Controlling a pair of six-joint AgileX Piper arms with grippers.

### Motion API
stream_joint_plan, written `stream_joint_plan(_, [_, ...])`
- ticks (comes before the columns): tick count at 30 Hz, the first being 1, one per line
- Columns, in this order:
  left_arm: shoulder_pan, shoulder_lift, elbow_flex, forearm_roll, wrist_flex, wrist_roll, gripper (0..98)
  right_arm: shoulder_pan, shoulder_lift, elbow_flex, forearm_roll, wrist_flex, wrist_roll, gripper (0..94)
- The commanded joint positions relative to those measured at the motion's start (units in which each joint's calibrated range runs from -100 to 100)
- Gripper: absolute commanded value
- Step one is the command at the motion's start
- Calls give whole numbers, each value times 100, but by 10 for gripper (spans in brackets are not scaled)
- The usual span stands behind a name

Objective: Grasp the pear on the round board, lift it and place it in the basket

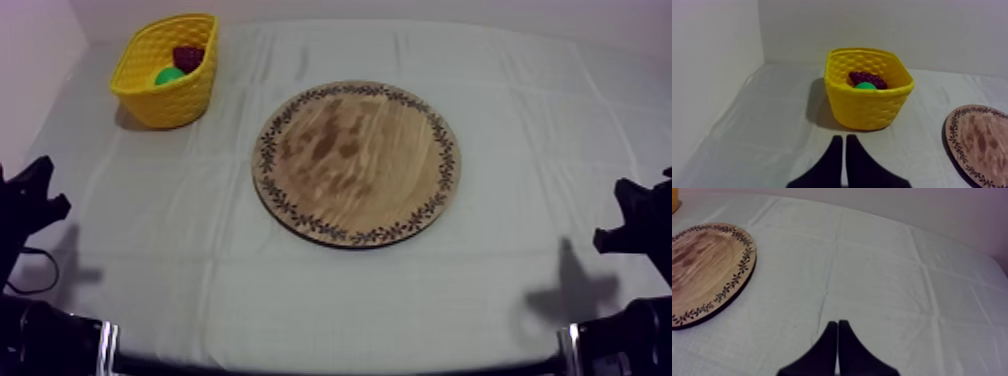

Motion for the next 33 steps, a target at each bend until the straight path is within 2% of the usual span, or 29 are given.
stream_joint_plan(1, [19,-90,11,12,149,-4,0,1,1,5,1,-1,0,5])
stream_joint_plan(14, [-46,-609,19,487,867,-83,3,1,1,5,1,-1,0,5])
stream_joint_plan(27, [-63,-622,19,522,1076,23,0,1,1,5,1,-1,0,5])
stream_joint_plan(33, [-63,-622,10,508,1318,-87,0,1,1,5,1,-1,0,5])
